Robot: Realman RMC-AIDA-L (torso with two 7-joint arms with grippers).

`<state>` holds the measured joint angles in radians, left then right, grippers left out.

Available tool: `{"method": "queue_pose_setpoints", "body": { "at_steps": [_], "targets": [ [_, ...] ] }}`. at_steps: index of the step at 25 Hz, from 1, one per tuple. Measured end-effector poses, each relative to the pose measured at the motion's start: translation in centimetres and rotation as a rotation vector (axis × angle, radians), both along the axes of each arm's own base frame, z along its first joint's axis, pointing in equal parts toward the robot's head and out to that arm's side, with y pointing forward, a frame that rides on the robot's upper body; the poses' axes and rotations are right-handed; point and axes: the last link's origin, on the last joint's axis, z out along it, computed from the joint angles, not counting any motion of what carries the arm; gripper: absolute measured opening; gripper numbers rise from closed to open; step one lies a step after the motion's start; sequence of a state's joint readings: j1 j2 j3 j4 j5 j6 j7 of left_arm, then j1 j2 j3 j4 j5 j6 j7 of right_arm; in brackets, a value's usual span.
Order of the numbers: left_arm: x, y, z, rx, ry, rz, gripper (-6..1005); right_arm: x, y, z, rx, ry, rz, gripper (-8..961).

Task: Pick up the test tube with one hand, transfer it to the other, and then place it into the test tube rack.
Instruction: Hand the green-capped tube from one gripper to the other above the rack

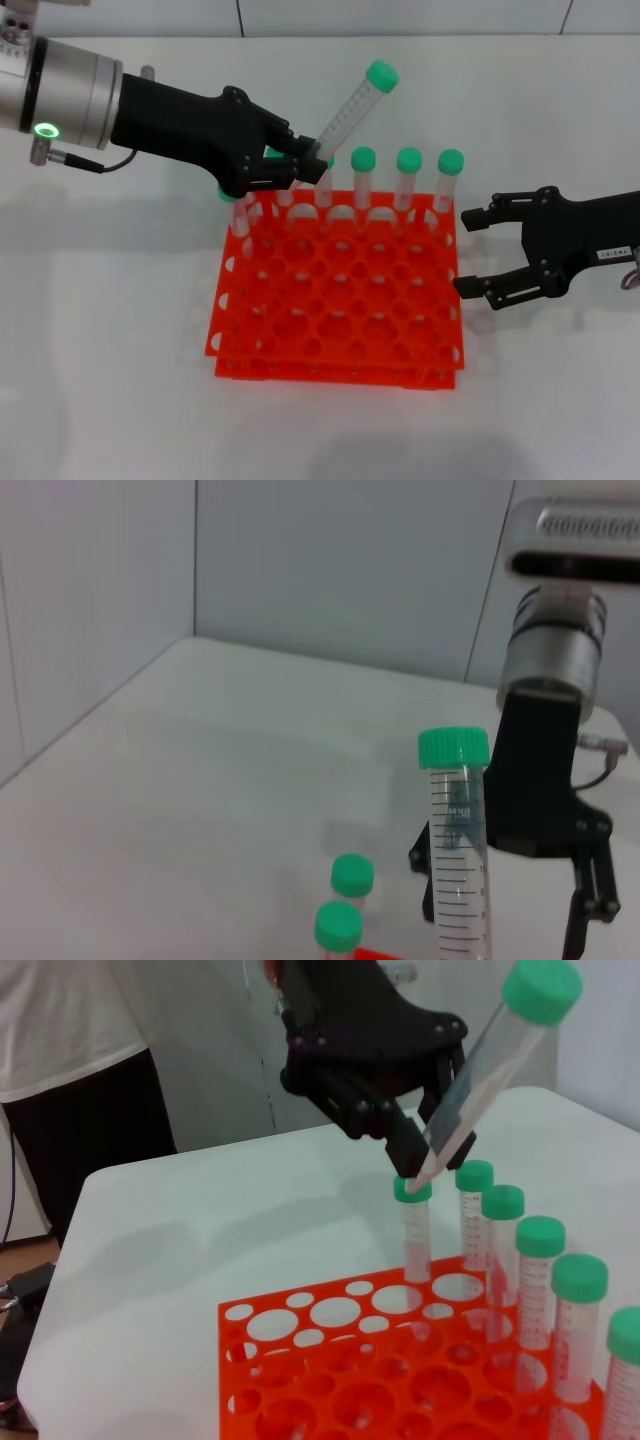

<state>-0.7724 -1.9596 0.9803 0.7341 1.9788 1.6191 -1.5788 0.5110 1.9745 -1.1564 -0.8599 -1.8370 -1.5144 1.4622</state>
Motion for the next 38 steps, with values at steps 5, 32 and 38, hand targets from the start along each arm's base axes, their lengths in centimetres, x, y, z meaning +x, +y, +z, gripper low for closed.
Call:
{"method": "queue_pose_setpoints", "body": {
  "at_steps": [5, 32, 38],
  "targets": [
    [-0.4, 0.0, -0.5, 0.015, 0.015, 0.006, 207, 0.3, 0.2, 0.7, 0.015, 0.013, -0.019, 835],
    [0.0, -0.1, -2.1, 0.044, 0.027, -0.081, 216, -1.1, 0.0, 0.3, 0.147, 0.588, -0.113, 831],
    [0.2, 0.0, -2.5, 0.052, 0.024, -0.092, 218, -1.1, -0.4, -1.7, 0.233, 0.682, -0.112, 830]
  ]
}}
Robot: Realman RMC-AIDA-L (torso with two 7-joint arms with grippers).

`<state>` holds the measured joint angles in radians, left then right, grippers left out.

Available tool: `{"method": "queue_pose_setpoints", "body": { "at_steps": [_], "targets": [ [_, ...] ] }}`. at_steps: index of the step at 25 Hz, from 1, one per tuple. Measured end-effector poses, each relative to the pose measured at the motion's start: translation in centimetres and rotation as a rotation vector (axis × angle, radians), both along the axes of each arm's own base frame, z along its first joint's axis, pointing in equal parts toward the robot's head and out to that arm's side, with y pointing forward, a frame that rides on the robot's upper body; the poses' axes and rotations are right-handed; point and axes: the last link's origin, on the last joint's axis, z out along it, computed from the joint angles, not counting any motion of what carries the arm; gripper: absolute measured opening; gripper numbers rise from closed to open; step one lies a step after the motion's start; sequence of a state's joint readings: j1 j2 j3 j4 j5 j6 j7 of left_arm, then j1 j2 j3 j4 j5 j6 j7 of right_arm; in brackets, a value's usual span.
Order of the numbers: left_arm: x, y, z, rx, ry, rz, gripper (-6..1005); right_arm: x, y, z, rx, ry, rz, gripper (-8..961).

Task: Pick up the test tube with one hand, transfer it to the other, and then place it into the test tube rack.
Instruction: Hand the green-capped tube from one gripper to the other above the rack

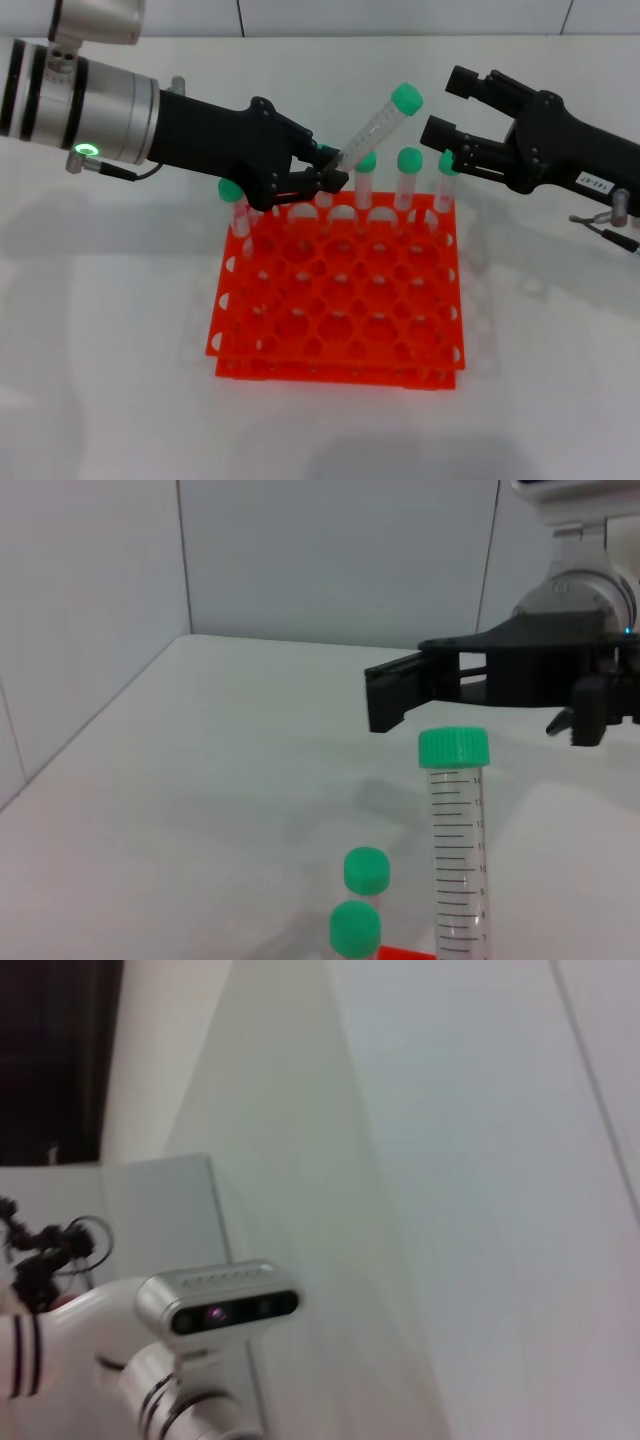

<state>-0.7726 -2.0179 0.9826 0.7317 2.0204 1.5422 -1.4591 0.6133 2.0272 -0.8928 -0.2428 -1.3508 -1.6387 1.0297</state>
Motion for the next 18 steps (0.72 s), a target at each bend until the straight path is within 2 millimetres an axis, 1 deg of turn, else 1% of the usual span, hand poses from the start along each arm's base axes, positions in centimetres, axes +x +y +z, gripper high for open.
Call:
{"method": "queue_pose_setpoints", "body": {
  "at_steps": [4, 9, 18],
  "targets": [
    [0.1, 0.0, -0.2, 0.004, -0.002, -0.009, 220, 0.2, -0.2, -0.9, 0.04, 0.026, -0.023, 829],
    [0.2, 0.0, -0.3, 0.004, -0.003, -0.014, 221, -0.4, -0.6, -1.9, 0.054, 0.048, -0.018, 828],
    [0.6, 0.0, -1.2, -0.001, 0.021, -0.035, 224, -0.5, -1.0, -2.2, 0.072, 0.065, -0.015, 826]
  ]
}}
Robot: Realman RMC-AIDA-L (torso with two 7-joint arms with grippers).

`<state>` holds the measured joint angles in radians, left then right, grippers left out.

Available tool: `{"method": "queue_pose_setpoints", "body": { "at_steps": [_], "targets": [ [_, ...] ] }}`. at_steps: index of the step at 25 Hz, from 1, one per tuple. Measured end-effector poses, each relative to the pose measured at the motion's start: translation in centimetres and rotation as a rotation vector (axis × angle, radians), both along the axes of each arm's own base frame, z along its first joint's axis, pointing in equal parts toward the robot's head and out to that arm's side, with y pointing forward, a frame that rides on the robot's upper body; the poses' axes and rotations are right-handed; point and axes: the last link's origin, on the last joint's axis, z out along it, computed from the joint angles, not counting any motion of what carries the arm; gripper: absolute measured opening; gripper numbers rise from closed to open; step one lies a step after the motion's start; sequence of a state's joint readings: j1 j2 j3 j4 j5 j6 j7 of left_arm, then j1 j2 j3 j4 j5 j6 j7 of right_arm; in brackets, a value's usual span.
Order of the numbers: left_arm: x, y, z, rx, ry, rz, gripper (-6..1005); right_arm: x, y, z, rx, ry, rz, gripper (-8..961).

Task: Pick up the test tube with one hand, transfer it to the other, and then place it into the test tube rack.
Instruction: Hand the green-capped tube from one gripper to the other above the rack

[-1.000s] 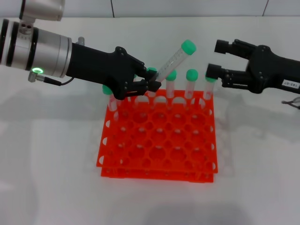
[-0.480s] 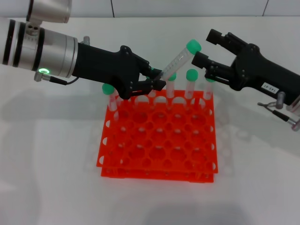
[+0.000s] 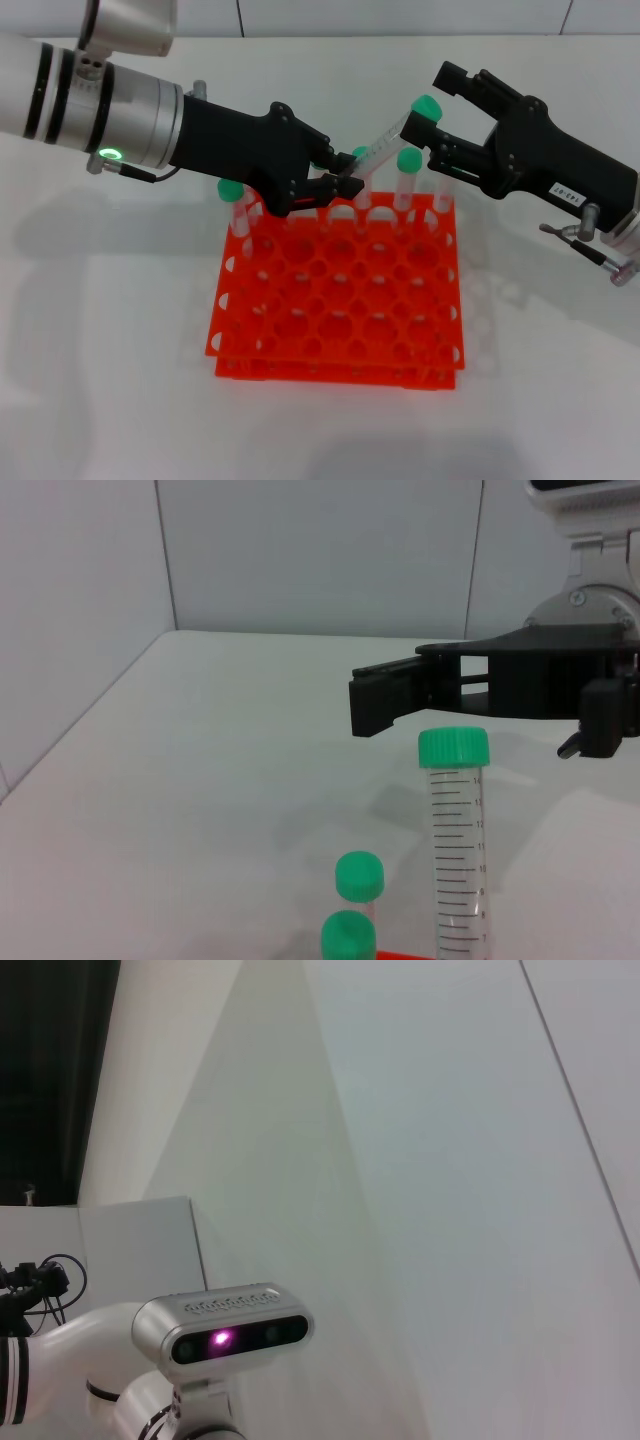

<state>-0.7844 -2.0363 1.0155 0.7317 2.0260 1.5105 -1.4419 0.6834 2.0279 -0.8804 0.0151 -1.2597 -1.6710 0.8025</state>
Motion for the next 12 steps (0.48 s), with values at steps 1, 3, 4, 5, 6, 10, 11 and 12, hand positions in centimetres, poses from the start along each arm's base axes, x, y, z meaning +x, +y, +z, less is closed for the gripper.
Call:
{"method": "queue_pose_setpoints", "body": {
  "at_steps": [1, 3, 4, 5, 6, 10, 11, 12],
  "targets": [
    [0.04, 0.0, -0.06, -0.001, 0.002, -0.002, 225, -0.04, -0.02, -0.08, 0.001, 0.0, 0.0, 826],
    [0.1, 0.0, -0.12, -0.002, 0.002, -0.003, 225, -0.1, -0.07, -0.22, 0.003, 0.001, 0.0, 826],
    [0.15, -0.01, -0.15, -0.003, 0.002, -0.004, 226, -0.12, -0.08, -0.26, 0.003, 0.001, 0.0, 826],
    [0.17, -0.01, -0.17, -0.003, 0.002, -0.004, 226, -0.12, -0.08, -0.27, 0.003, 0.001, 0.0, 826],
    [0.22, 0.0, -0.18, -0.003, 0.001, -0.005, 226, -0.12, -0.09, -0.27, 0.003, 0.001, 0.0, 825],
    [0.3, 0.09, -0.27, 0.002, 0.002, -0.005, 228, -0.09, -0.08, -0.31, 0.004, -0.002, -0.001, 825],
    [0.34, 0.1, -0.34, 0.003, 0.002, -0.005, 228, -0.08, -0.08, -0.33, 0.005, -0.005, -0.001, 825],
    [0.37, 0.1, -0.39, 0.003, 0.001, -0.005, 228, -0.08, -0.09, -0.35, 0.006, -0.007, 0.0, 824]
  ]
}}
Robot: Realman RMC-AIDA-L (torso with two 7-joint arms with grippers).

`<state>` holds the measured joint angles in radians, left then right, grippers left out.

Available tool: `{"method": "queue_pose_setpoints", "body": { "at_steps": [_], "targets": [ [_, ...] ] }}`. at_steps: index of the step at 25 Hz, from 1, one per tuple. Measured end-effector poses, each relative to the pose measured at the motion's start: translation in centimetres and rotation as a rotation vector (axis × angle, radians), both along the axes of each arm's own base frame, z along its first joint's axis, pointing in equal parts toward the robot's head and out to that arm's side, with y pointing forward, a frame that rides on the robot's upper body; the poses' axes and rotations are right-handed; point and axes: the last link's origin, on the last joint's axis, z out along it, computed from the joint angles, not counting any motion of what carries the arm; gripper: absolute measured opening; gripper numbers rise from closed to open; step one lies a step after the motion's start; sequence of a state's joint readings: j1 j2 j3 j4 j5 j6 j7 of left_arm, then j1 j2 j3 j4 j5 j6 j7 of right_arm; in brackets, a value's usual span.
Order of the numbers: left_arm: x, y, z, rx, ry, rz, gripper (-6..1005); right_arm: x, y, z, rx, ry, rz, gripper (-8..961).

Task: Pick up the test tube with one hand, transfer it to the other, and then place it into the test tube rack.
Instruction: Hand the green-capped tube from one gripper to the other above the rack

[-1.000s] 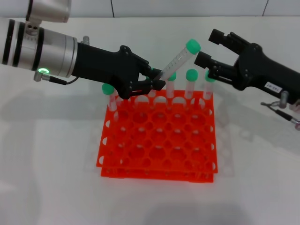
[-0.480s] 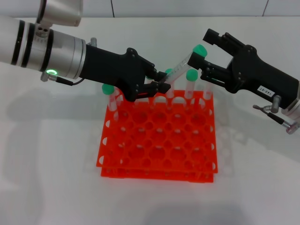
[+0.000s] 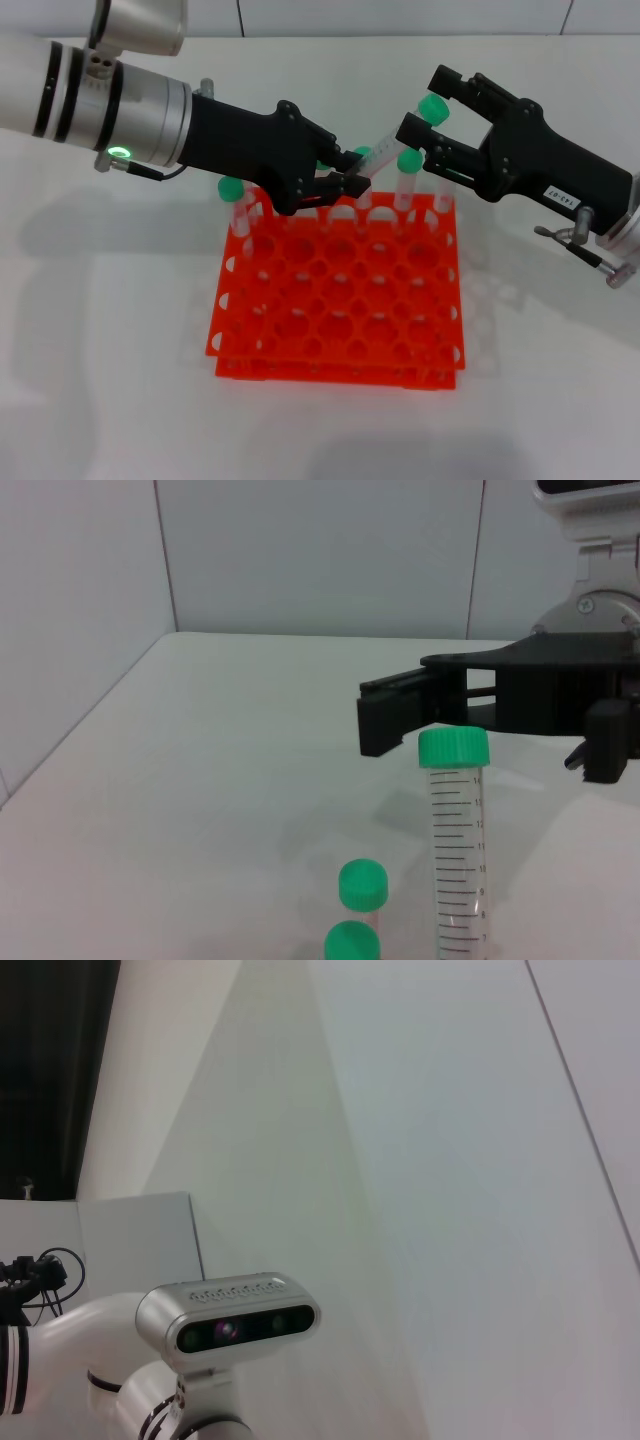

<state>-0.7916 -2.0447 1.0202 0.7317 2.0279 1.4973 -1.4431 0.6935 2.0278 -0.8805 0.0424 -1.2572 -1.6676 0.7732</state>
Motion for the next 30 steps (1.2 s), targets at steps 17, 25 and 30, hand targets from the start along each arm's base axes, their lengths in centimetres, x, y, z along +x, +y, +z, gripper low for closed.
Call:
{"method": "queue_pose_setpoints", "body": {
  "at_steps": [17, 25, 30],
  "targets": [
    [0.24, 0.12, -0.09, 0.003, 0.001, -0.005, 234, 0.05, 0.14, 0.0, 0.008, -0.008, -0.002, 417],
    [0.24, 0.09, -0.28, 0.001, 0.009, -0.008, 237, 0.0, 0.46, -0.09, 0.009, -0.02, -0.009, 303],
    [0.22, 0.09, -0.26, 0.001, 0.011, -0.008, 239, 0.0, 0.52, -0.1, 0.01, -0.022, -0.011, 263]
  ]
}}
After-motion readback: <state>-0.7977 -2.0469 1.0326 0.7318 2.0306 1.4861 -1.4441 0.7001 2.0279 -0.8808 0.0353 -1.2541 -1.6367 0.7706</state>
